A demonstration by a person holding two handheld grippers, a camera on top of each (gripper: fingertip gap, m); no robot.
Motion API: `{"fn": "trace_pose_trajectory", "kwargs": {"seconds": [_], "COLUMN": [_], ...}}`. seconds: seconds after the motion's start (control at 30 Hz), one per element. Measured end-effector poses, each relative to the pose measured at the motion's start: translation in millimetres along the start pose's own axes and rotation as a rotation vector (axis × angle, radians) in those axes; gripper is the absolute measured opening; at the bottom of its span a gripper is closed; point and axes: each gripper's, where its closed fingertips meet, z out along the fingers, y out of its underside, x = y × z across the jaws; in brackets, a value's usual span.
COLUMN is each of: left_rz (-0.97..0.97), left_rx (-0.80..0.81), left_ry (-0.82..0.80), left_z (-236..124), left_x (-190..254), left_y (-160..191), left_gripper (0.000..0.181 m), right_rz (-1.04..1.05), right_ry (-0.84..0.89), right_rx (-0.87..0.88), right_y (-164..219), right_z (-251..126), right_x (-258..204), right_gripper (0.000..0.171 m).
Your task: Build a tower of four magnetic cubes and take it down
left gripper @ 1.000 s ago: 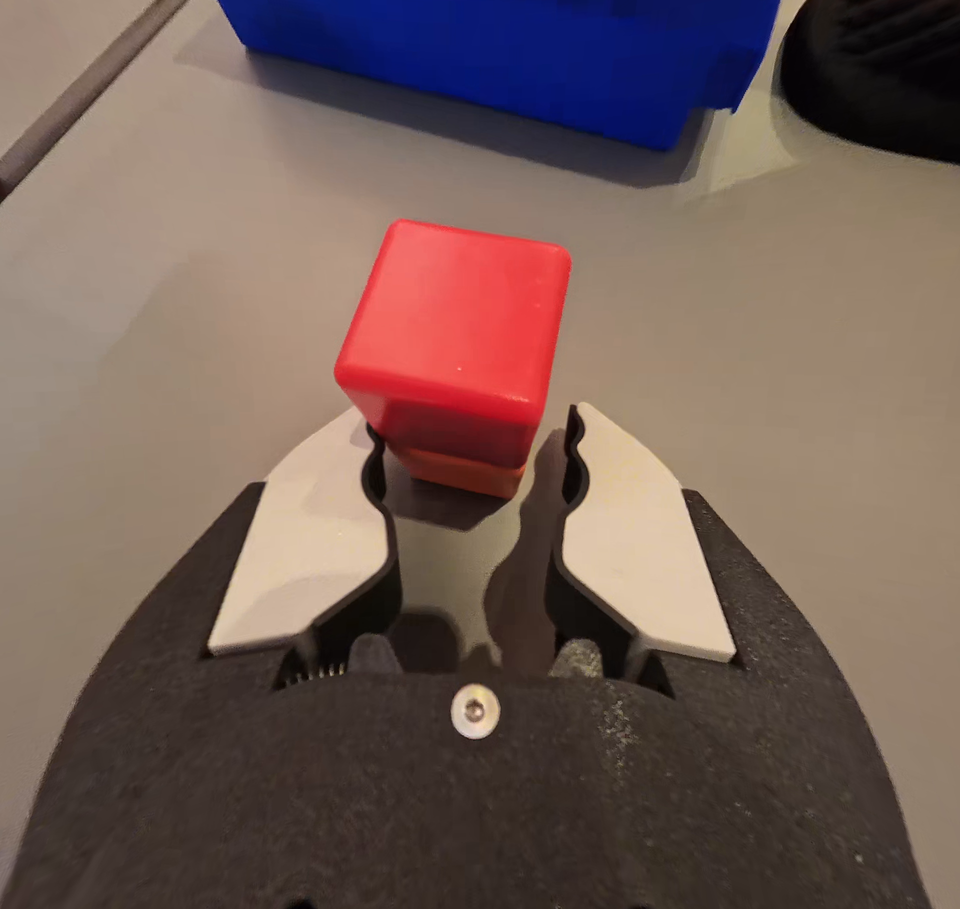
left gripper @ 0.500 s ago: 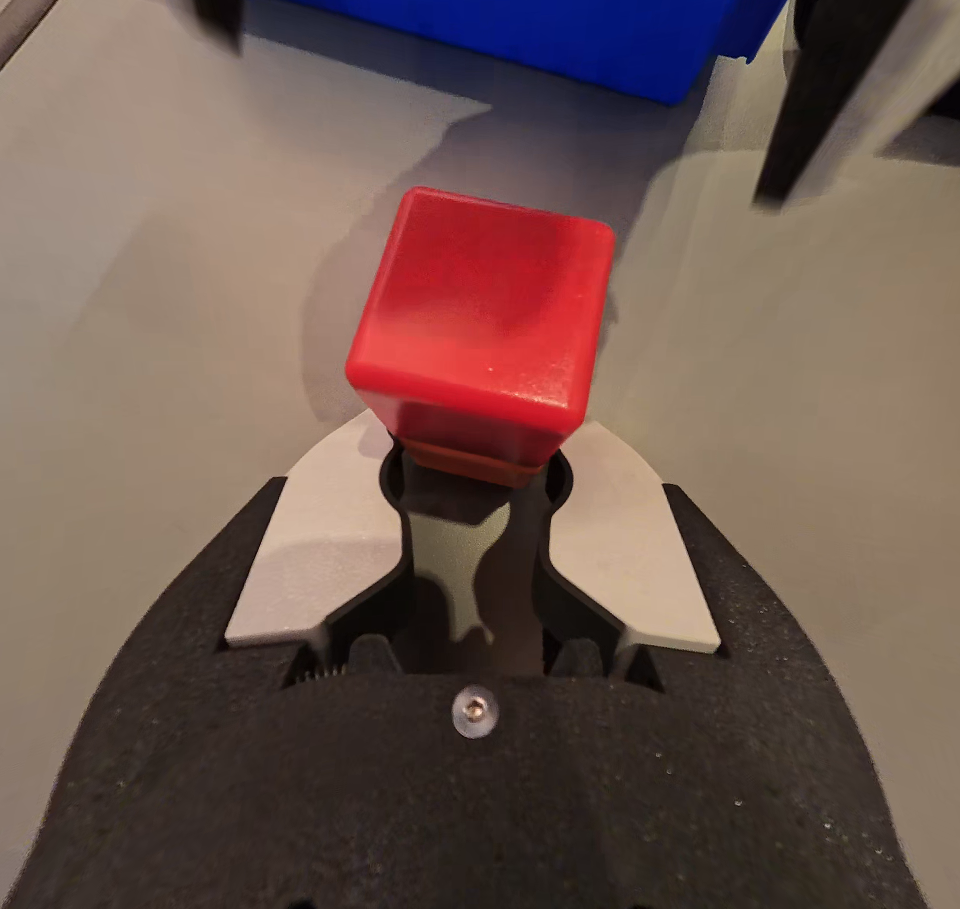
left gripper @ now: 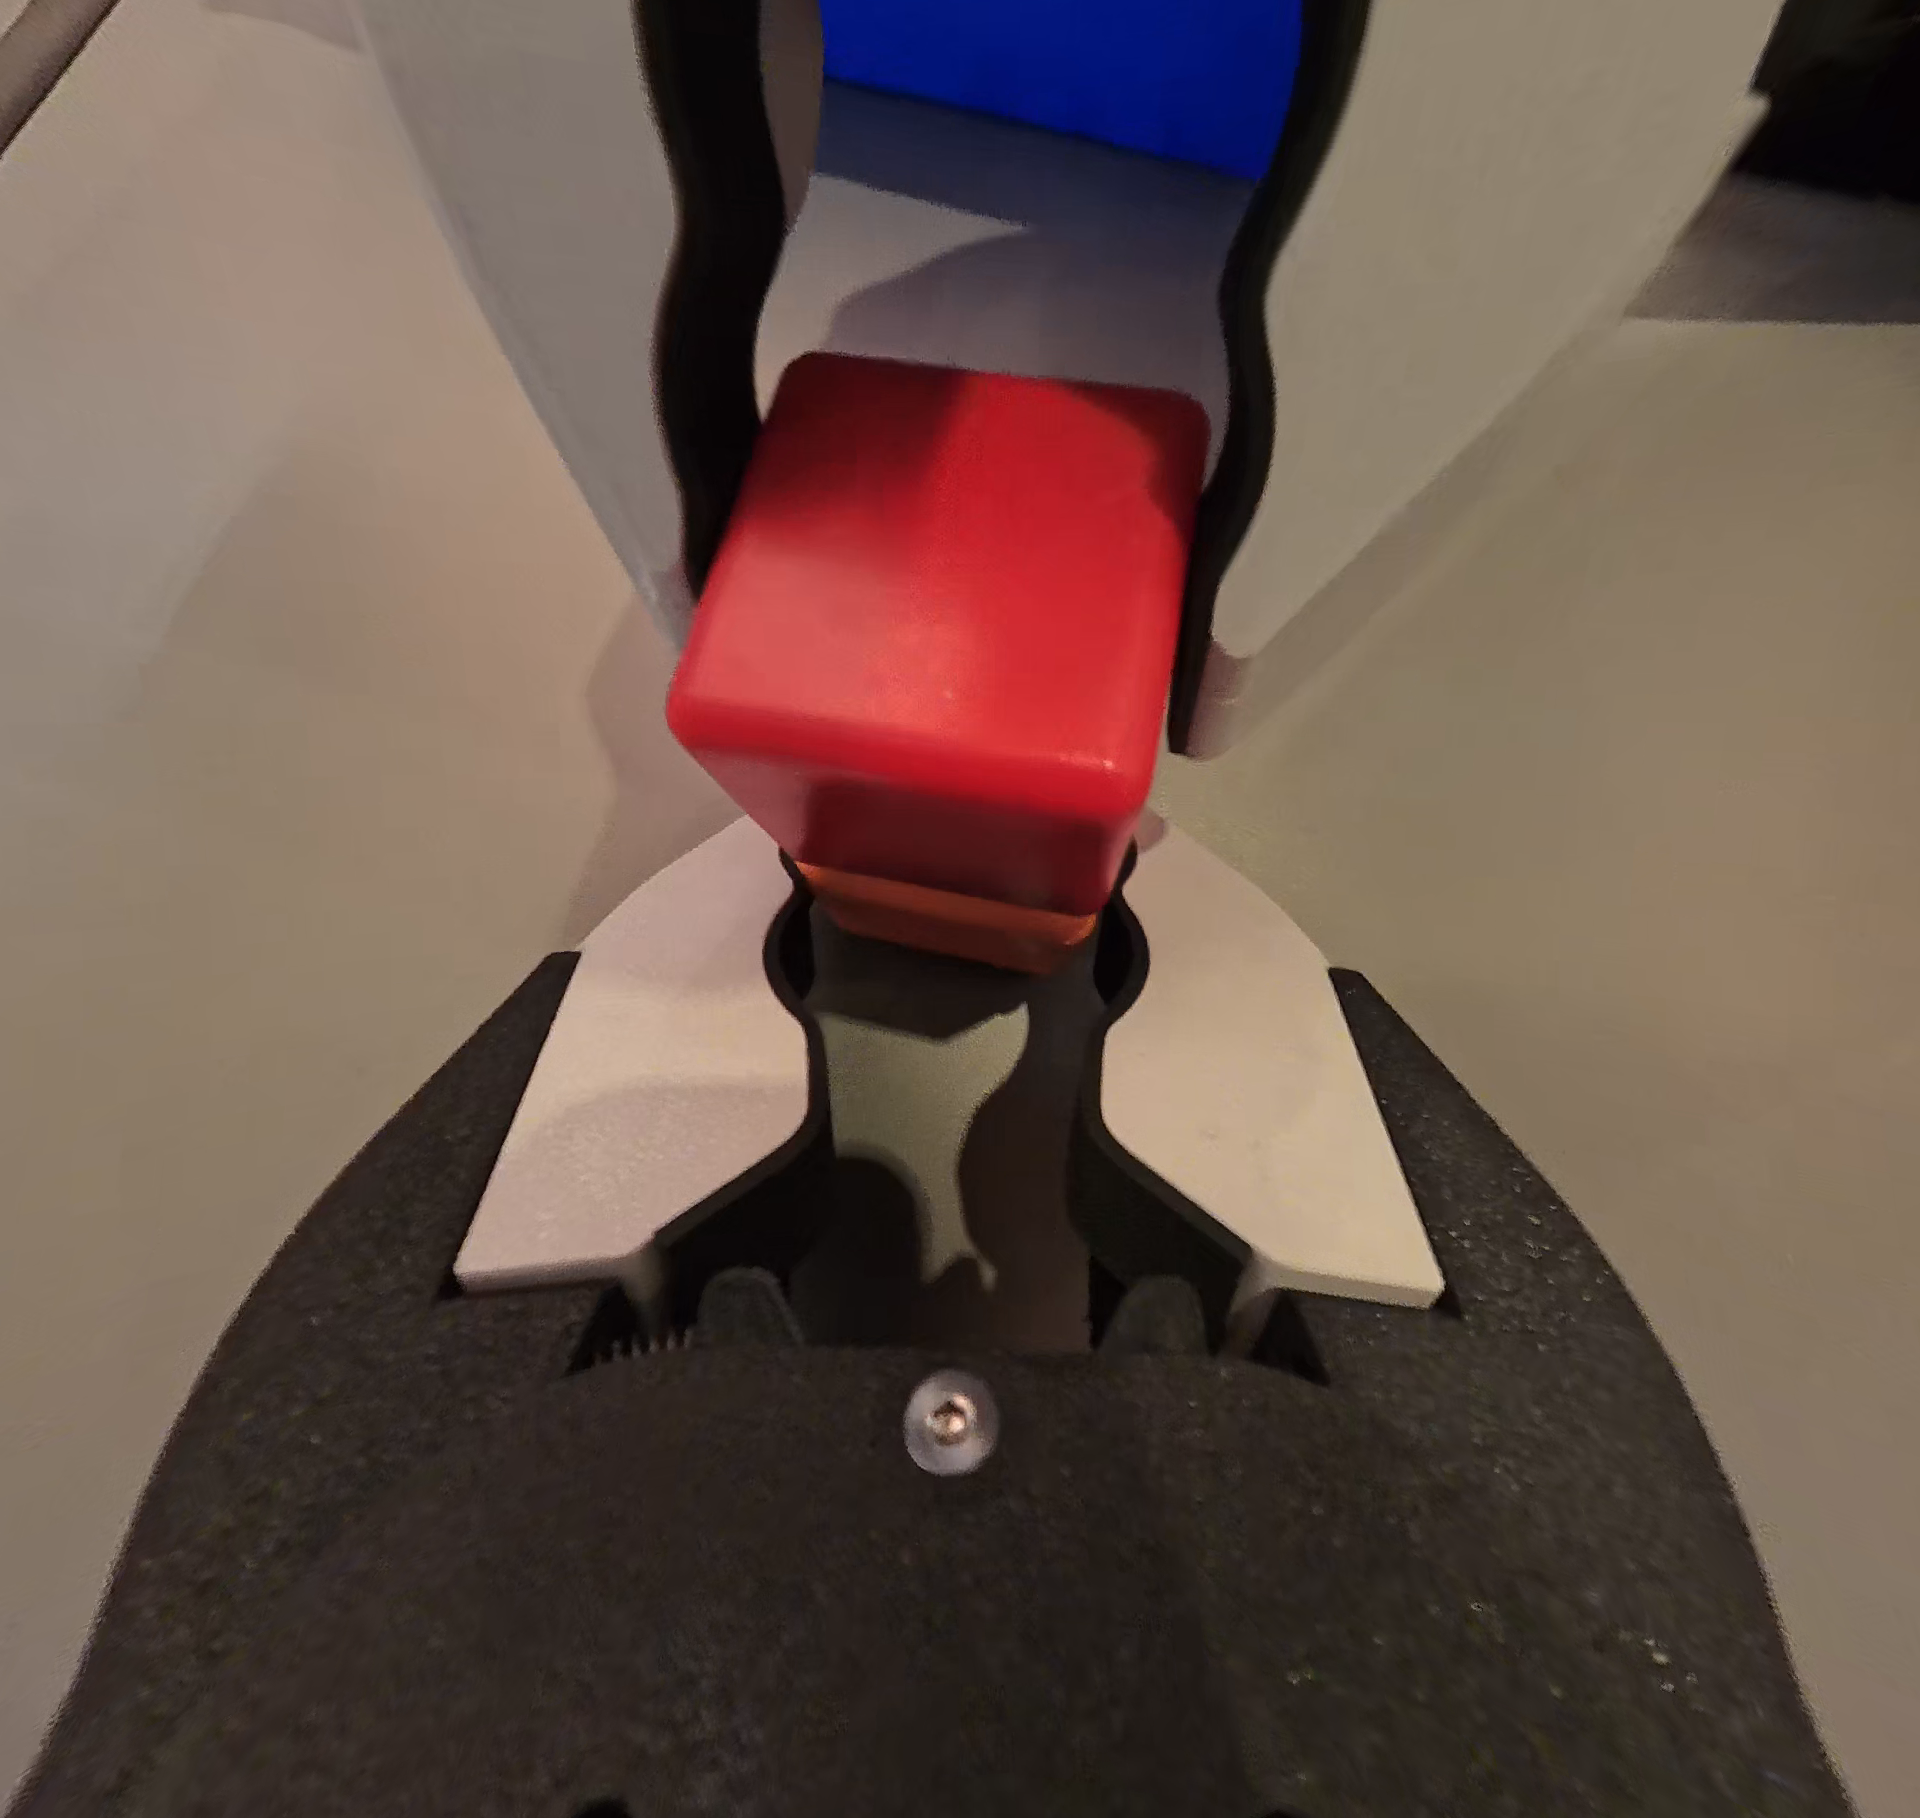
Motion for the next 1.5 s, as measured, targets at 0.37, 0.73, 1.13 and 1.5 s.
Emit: {"fn": "trace_pose_trajectory", "kwargs": {"seconds": [0.37, 0.73, 1.13, 1.5], "left_rz": [-0.008, -0.009, 0.003, -0.016], "left_rx": [-0.002, -0.002, -0.003, 0.029], "left_ry": [0.001, 0.003, 0.007, -0.014], "left_z": [0, 0, 0, -4], "left_x": [-1, -1, 2, 0], "left_y": [0, 0, 1, -8], "left_gripper": [0.052, 0.052, 0.052, 0.051], "right_rz": [0.041, 0.771, 0.938, 0.648], "right_ry": [0.312, 0.286, 0.337, 0.704], "right_rx": [0.204, -0.47, -0.547, -0.199], "right_y": [7, 258, 272, 171], "right_z": [-140, -165, -168, -234], "right_x": [23, 11, 9, 37], "right_gripper": [0.05, 0.051, 0.063, 0.059]}}
